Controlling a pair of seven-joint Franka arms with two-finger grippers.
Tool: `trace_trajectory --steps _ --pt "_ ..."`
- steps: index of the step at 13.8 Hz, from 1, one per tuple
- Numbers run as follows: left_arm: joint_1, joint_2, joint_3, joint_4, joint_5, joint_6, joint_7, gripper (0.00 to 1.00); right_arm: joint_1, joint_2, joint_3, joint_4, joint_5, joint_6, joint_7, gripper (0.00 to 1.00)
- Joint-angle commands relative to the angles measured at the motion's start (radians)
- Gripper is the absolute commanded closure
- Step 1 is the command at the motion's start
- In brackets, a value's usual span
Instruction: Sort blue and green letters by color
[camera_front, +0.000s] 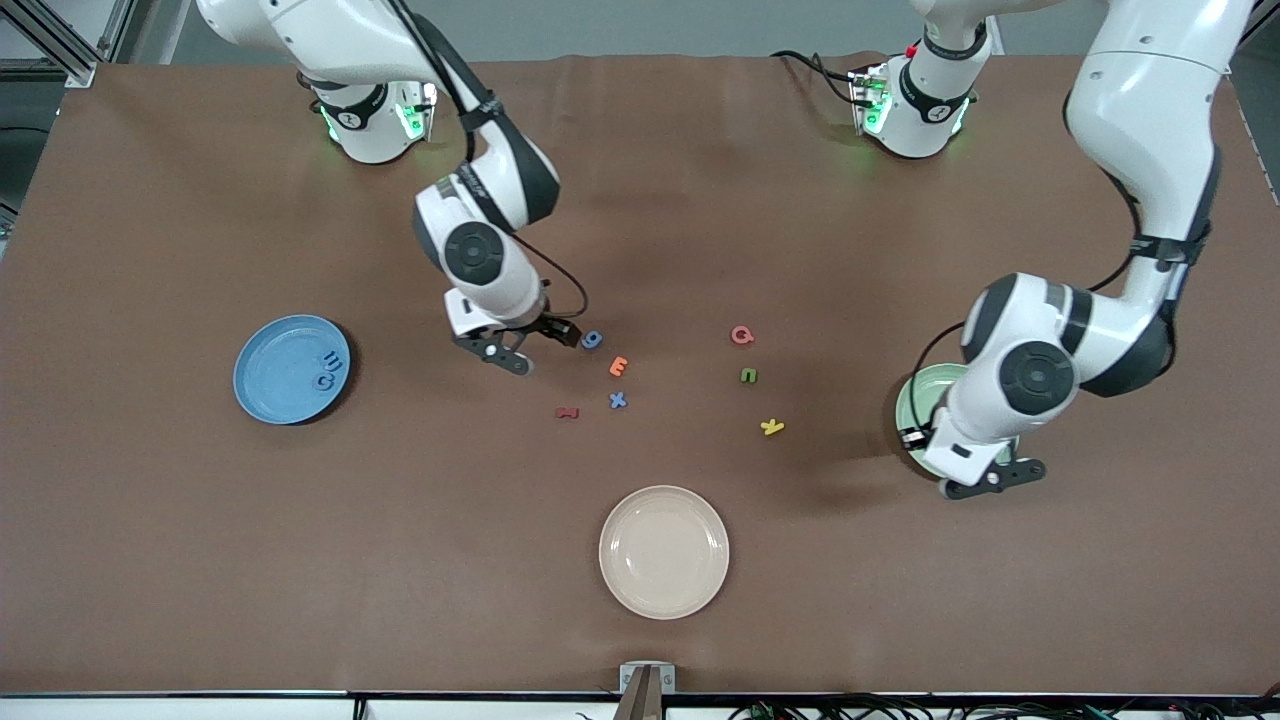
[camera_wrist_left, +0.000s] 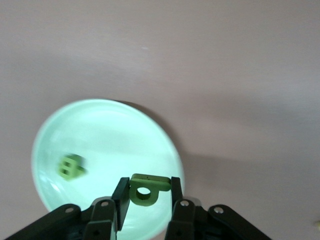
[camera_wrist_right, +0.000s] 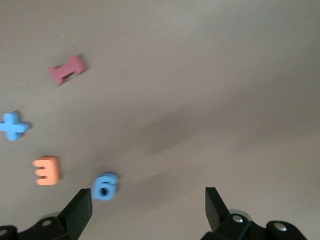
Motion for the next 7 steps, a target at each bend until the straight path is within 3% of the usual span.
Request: trace_trajectory --steps 1,7 --pt "0.081 -0.035 -0.011 -0.071 0.027 0.024 0.130 0.97 0.045 0.072 -0.014 0.075 -0.069 -0.010 0.094 0.00" --pt "0.153 -0.024 -0.012 -0.131 0.054 0.064 0.227 0.94 0.071 0.123 -0.017 0.072 -0.081 0.047 0.207 0.00"
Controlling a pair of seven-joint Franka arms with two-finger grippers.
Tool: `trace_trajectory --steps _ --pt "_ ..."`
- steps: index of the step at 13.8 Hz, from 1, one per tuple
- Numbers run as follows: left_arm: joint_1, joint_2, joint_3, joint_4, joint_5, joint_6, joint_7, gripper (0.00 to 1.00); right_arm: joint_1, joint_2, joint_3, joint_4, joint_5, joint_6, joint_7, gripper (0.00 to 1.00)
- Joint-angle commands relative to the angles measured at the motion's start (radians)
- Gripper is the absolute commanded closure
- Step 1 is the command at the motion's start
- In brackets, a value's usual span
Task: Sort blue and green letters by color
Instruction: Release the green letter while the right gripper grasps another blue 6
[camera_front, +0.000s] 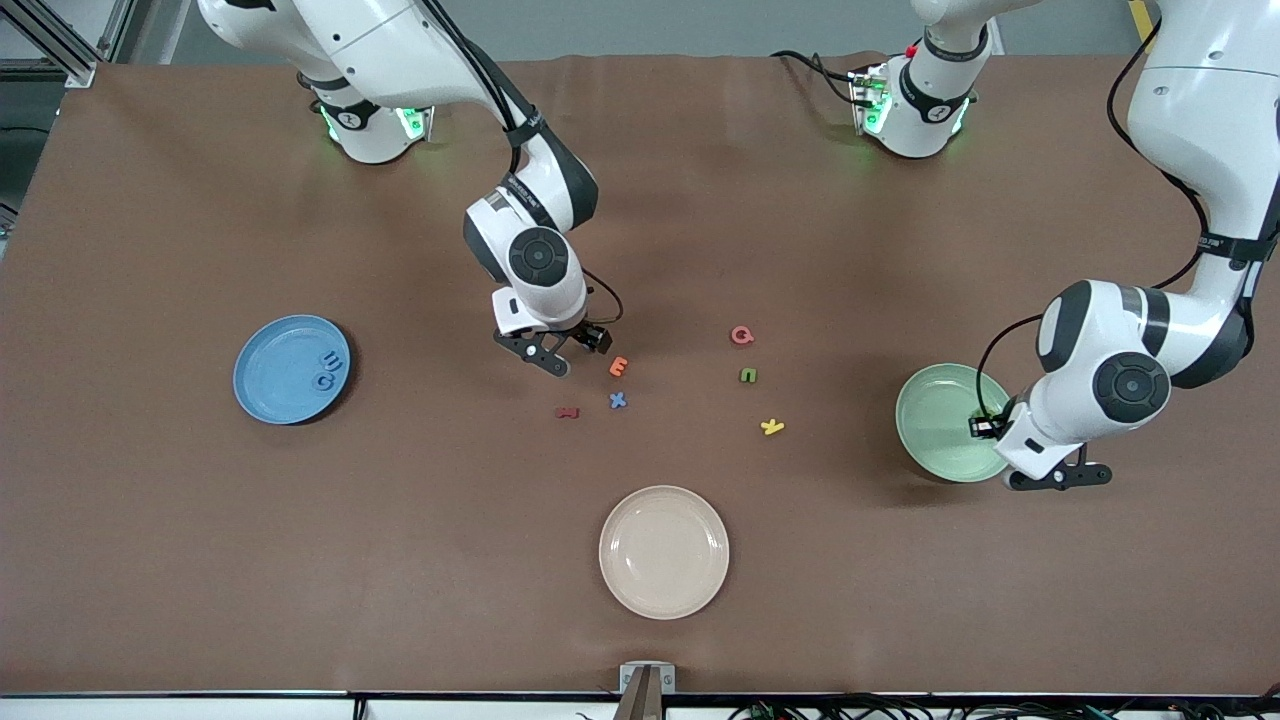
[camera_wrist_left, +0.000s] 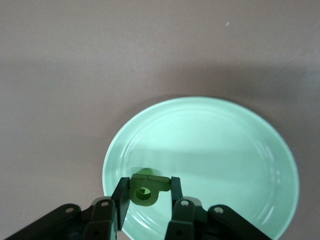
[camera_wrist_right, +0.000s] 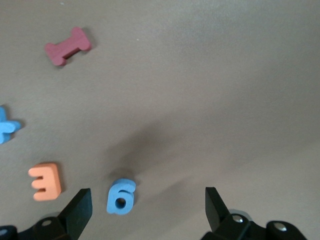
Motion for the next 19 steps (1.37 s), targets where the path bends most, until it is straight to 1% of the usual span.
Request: trace_trajectory --steps 1,5,9,10,12,13,14,15,16,18,19 --pt "0.016 -0.025 -0.011 -0.059 0.019 0.022 0.005 0.92 0.022 0.026 -0.012 0.016 -0.021 0.021 0.093 0.00" --pt "0.041 -0.028 -0.011 -0.093 0.021 0.036 0.011 0.91 0.036 0.046 -0.012 0.016 -0.021 0.060 0.114 0.08" --pt "0.044 -0.022 -0.011 -0.102 0.019 0.060 0.011 0.84 0.048 0.069 -0.012 0.019 -0.021 0.107 0.115 0.18" --pt "0.044 -0.021 -0.011 -0.102 0.019 0.062 0.011 0.84 0.056 0.071 -0.012 0.019 -0.021 0.113 0.115 0.21" --pt "0.044 -0.018 -0.011 -0.099 0.019 0.062 0.011 0.77 0.058 0.071 -0.012 0.019 -0.021 0.115 0.115 0.30" --pt "0.044 -0.013 -0.011 -0.097 0.019 0.062 0.011 0.74 0.059 0.071 -0.012 0.019 -0.021 0.115 0.115 0.36" --pt "0.045 -0.011 -0.011 -0.097 0.021 0.063 0.011 0.68 0.059 0.071 -0.012 0.019 -0.021 0.115 0.115 0.42" --pt "0.045 -0.010 -0.009 -0.097 0.025 0.063 0.011 0.55 0.059 0.071 -0.012 0.019 -0.021 0.115 0.114 0.48" --pt "0.045 -0.010 -0.009 -0.097 0.027 0.063 0.011 0.31 0.059 0.071 -0.012 0.016 -0.021 0.113 0.114 0.55" --pt "0.045 -0.014 -0.011 -0.096 0.027 0.062 0.011 0.00 0.059 0.071 -0.012 0.016 -0.021 0.109 0.114 0.72" --pt "0.045 -0.019 -0.011 -0.096 0.027 0.057 0.011 0.00 0.058 0.069 -0.012 0.016 -0.023 0.107 0.111 0.80"
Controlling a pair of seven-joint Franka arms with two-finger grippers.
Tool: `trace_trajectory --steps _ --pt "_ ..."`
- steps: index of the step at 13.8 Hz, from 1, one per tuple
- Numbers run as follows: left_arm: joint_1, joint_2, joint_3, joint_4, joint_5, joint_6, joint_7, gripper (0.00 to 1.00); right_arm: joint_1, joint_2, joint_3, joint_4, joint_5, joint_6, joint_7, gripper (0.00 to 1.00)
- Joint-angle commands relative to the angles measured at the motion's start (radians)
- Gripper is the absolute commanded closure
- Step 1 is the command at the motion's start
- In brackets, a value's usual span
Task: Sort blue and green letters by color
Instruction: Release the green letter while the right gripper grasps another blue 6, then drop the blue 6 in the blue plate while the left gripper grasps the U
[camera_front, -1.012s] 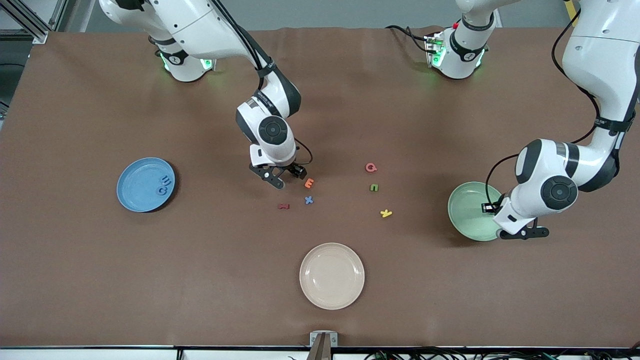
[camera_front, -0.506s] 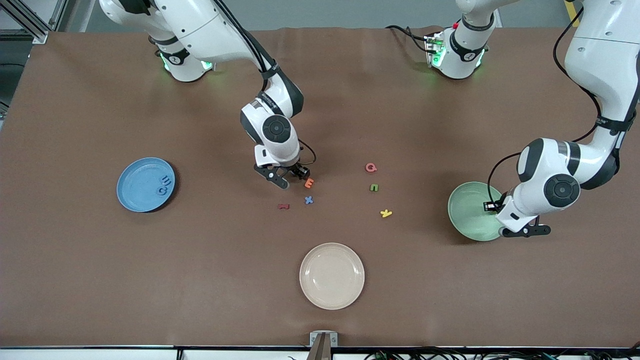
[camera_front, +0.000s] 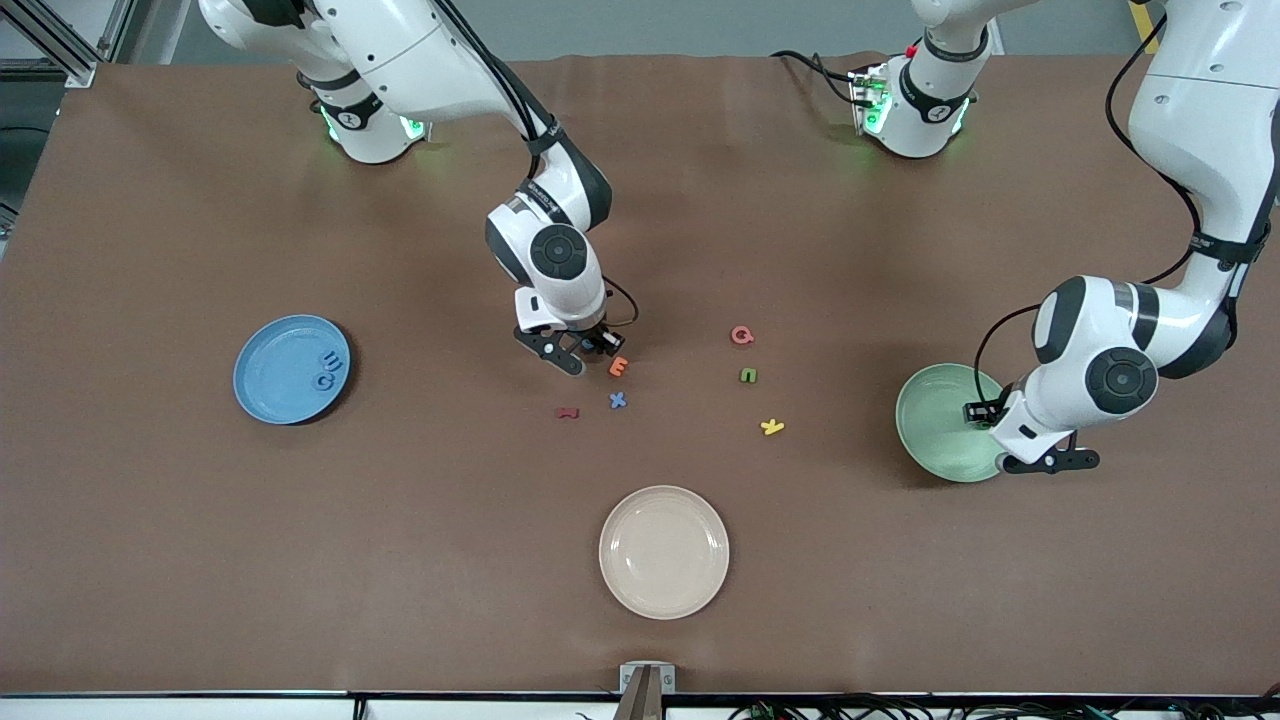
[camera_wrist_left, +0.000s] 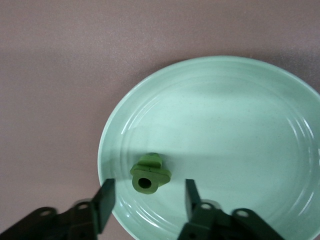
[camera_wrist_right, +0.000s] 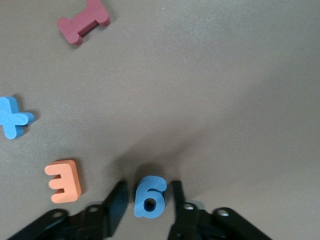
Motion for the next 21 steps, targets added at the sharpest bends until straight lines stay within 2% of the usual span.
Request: trace_trajectory --steps 1,2,4,5,7,10,12,18,21 --pt "0.011 -0.024 -0.011 -0.015 0.020 0.003 0.003 0.00 0.011 0.014 -0.009 0.003 -0.013 -0.010 0.021 0.91" --pt "0.009 -0.030 -0.015 -0.013 0.020 -0.003 0.002 0.00 0.003 0.014 -0.009 0.003 -0.013 -0.013 0.018 0.96" --pt "0.002 -0.050 -0.027 -0.009 0.017 -0.015 -0.015 0.00 -0.009 0.005 -0.014 0.003 -0.015 -0.030 -0.001 1.00" --pt "0.002 -0.053 -0.056 -0.005 0.003 -0.017 -0.029 0.00 -0.020 -0.001 -0.020 0.006 -0.018 -0.054 -0.024 1.00" --pt "0.000 -0.062 -0.105 -0.005 0.003 -0.031 -0.129 0.00 -0.046 -0.045 -0.037 0.006 -0.018 -0.144 -0.122 1.00" --pt "-0.004 -0.061 -0.192 -0.005 0.003 -0.045 -0.297 0.00 -0.147 -0.137 -0.049 0.000 -0.019 -0.301 -0.357 1.00" --pt "-0.033 -0.057 -0.225 -0.005 0.003 -0.045 -0.378 0.00 -0.211 -0.194 -0.049 -0.015 -0.019 -0.365 -0.497 1.00" --pt "-0.211 -0.033 -0.237 -0.012 0.017 -0.028 -0.604 0.03 -0.411 -0.340 -0.051 -0.143 -0.047 -0.392 -0.898 0.99" --pt "-0.277 -0.018 -0.237 -0.021 0.019 0.003 -0.630 0.09 -0.488 -0.374 -0.049 -0.204 -0.134 -0.372 -0.996 0.99"
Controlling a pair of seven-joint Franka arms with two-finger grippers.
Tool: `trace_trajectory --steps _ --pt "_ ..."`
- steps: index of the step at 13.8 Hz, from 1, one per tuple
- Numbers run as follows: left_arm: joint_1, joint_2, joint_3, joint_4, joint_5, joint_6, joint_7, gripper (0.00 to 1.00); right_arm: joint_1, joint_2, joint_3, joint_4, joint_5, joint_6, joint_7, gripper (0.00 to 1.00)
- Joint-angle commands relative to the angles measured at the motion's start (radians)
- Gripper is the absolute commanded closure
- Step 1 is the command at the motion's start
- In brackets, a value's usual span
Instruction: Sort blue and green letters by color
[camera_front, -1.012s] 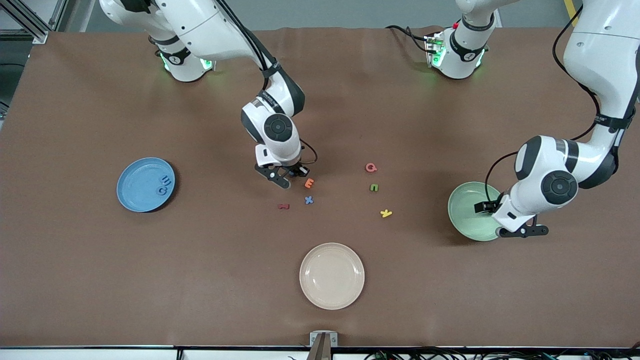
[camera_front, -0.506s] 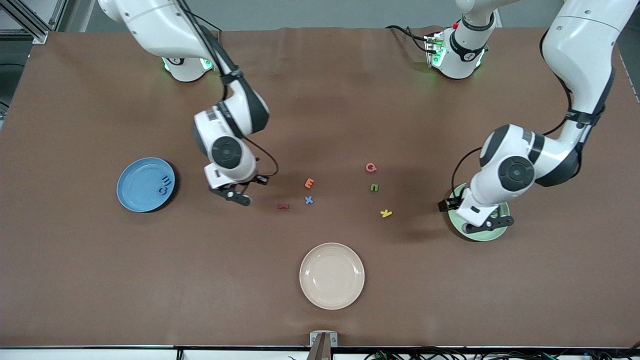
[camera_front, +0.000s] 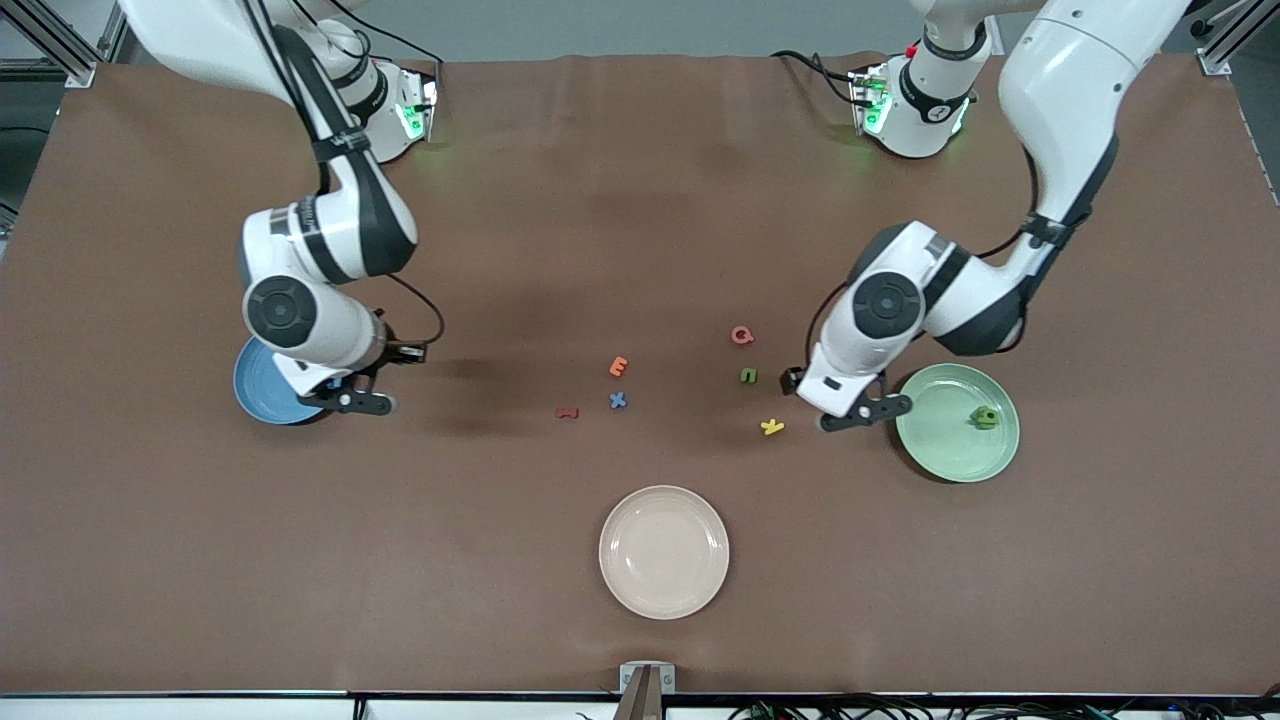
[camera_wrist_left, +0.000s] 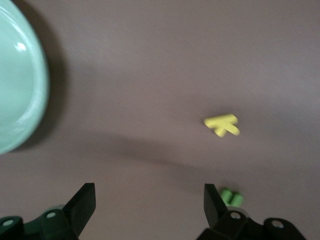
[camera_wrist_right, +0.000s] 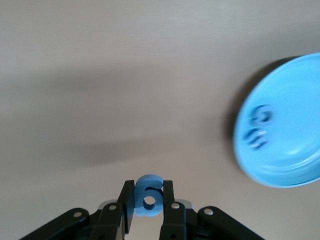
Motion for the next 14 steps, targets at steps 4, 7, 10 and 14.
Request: trace_trajectory --steps 4,7,10,14 --pt "-0.058 0.054 -0.001 -0.042 0.128 0.137 -0.021 0.20 -0.168 -0.066 0.020 -0.157 -0.065 0.141 -0.262 0.99" --pt "-0.060 0.082 -0.001 -0.077 0.145 0.252 -0.020 0.28 -0.271 -0.058 0.020 -0.202 -0.065 0.222 -0.433 0.98" --pt "-0.074 0.096 -0.001 -0.083 0.194 0.268 -0.020 0.29 -0.334 -0.054 0.022 -0.208 -0.064 0.239 -0.502 0.61" --pt "-0.075 0.131 -0.001 -0.075 0.219 0.275 -0.020 0.36 -0.341 -0.055 0.025 -0.209 -0.048 0.229 -0.490 0.00"
